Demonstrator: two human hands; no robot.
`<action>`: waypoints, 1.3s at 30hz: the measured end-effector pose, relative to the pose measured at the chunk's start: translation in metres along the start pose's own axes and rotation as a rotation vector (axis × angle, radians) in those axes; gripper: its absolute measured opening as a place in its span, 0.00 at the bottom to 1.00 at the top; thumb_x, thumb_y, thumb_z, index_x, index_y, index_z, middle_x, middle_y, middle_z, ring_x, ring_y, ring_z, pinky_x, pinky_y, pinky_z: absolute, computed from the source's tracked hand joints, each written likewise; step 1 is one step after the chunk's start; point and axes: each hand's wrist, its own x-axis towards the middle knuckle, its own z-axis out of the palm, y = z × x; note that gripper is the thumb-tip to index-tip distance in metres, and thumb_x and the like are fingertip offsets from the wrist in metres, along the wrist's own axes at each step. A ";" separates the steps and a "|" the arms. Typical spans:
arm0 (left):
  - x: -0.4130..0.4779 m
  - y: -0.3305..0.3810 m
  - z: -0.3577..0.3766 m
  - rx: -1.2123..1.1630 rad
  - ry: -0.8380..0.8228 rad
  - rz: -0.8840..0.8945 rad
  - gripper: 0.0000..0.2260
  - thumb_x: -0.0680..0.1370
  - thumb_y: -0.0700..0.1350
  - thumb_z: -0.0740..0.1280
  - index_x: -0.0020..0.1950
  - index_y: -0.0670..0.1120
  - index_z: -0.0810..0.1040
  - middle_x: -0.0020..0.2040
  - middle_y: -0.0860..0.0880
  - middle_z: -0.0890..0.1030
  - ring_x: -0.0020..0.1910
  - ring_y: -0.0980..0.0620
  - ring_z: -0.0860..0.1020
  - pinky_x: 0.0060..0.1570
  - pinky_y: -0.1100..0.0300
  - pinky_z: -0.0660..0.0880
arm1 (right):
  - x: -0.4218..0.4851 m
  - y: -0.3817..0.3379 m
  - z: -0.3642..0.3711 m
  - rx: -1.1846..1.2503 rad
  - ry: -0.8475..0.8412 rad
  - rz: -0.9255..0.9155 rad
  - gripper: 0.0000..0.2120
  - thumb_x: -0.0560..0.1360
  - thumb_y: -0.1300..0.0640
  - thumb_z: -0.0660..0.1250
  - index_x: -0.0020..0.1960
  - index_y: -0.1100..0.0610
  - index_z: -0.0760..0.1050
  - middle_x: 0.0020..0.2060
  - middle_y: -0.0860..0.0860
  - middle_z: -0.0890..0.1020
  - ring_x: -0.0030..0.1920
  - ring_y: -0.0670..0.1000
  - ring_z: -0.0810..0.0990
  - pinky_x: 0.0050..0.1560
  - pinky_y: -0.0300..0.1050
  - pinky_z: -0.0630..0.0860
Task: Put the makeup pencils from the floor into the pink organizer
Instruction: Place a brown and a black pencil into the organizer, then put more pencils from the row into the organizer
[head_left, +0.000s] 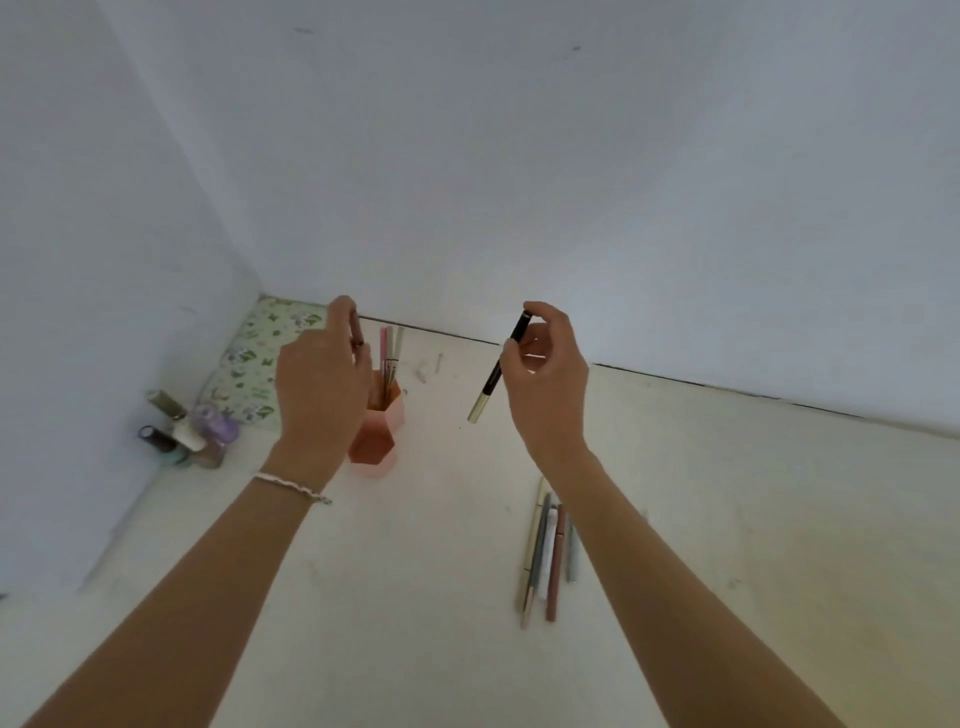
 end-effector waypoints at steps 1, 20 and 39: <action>-0.001 -0.004 0.005 0.071 -0.040 0.003 0.12 0.78 0.44 0.65 0.60 0.46 0.71 0.43 0.44 0.82 0.43 0.42 0.79 0.48 0.48 0.75 | -0.003 0.001 0.005 0.001 0.000 -0.006 0.16 0.75 0.66 0.66 0.60 0.53 0.74 0.39 0.46 0.78 0.38 0.41 0.77 0.42 0.26 0.72; -0.025 0.016 -0.028 -0.213 0.141 0.051 0.14 0.73 0.35 0.66 0.58 0.43 0.75 0.49 0.47 0.79 0.50 0.47 0.75 0.50 0.54 0.74 | -0.036 0.037 0.081 -0.258 -0.278 -0.187 0.18 0.78 0.62 0.63 0.67 0.54 0.72 0.50 0.49 0.80 0.45 0.46 0.78 0.52 0.41 0.76; -0.143 0.136 0.113 -0.068 -0.818 -0.129 0.13 0.79 0.52 0.65 0.54 0.43 0.76 0.54 0.44 0.80 0.53 0.43 0.80 0.48 0.55 0.76 | -0.046 0.093 -0.160 -0.270 0.285 0.272 0.19 0.74 0.68 0.58 0.54 0.45 0.74 0.39 0.44 0.80 0.30 0.43 0.74 0.33 0.43 0.75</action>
